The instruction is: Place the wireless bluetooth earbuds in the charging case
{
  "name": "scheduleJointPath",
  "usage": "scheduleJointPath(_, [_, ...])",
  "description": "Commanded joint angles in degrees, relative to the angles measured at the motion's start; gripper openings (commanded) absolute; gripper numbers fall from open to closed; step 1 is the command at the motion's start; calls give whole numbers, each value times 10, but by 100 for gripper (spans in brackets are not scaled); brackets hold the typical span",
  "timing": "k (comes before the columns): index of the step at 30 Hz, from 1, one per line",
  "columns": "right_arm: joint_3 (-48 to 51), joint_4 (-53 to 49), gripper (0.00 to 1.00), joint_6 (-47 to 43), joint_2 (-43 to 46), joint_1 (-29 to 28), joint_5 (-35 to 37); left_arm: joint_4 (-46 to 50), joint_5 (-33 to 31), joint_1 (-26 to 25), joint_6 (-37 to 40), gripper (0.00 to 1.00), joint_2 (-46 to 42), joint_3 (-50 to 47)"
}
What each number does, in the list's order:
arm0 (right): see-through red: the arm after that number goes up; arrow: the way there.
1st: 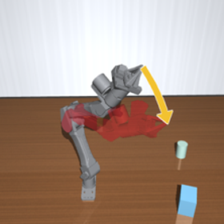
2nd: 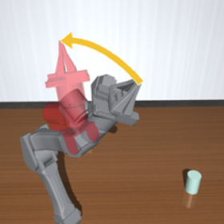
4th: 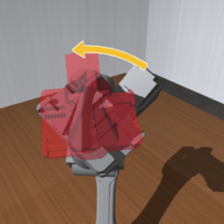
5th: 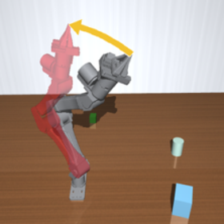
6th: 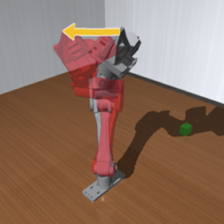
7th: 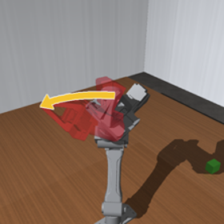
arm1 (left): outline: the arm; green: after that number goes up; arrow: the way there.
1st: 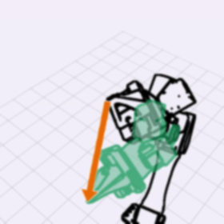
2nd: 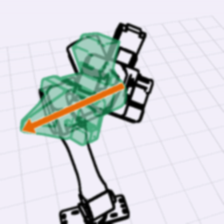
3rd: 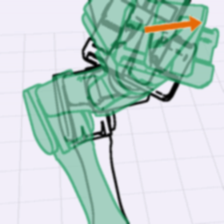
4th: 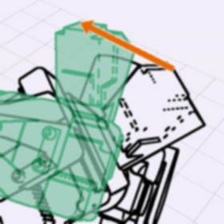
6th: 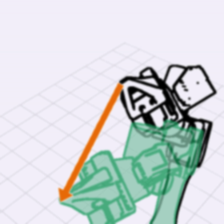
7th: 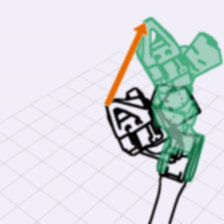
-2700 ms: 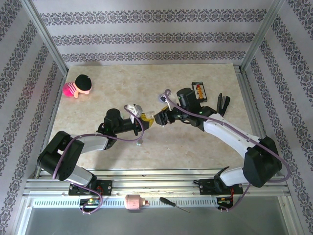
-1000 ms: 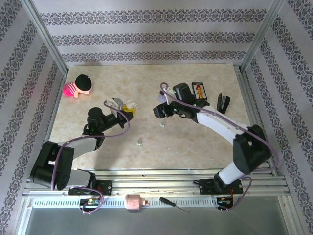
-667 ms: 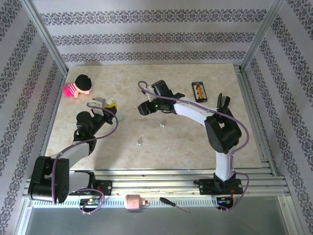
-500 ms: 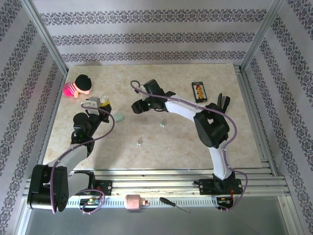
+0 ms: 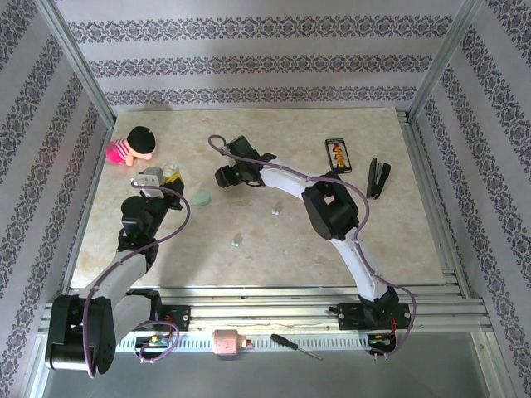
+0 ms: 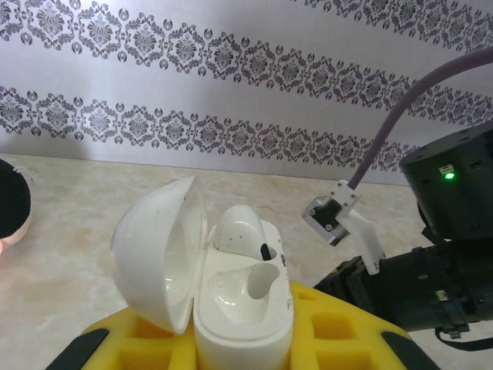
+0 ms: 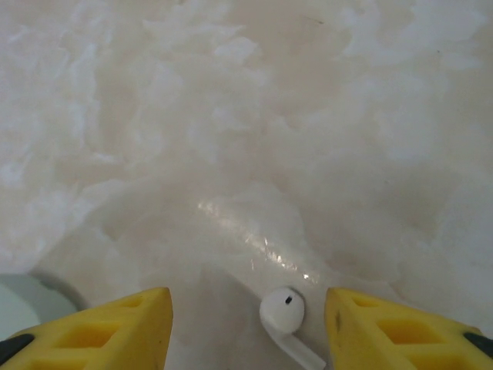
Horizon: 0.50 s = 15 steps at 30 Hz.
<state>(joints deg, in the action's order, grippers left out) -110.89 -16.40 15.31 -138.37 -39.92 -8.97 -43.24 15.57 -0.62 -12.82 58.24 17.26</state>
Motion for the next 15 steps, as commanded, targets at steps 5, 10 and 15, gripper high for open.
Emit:
scheduleJointPath(5, [-86,-73,53,13,-63,-16,18,-10,14,6,-29,4,-7,-6])
scheduleJointPath(10, [-103,-92,44,-4,-70,-23,39,-13,28,6,-36,4,-3,-5])
scheduleJointPath(15, [-91,-106,39,-18,-62,-24,51,-14,31,6,-35,4,-2,-4])
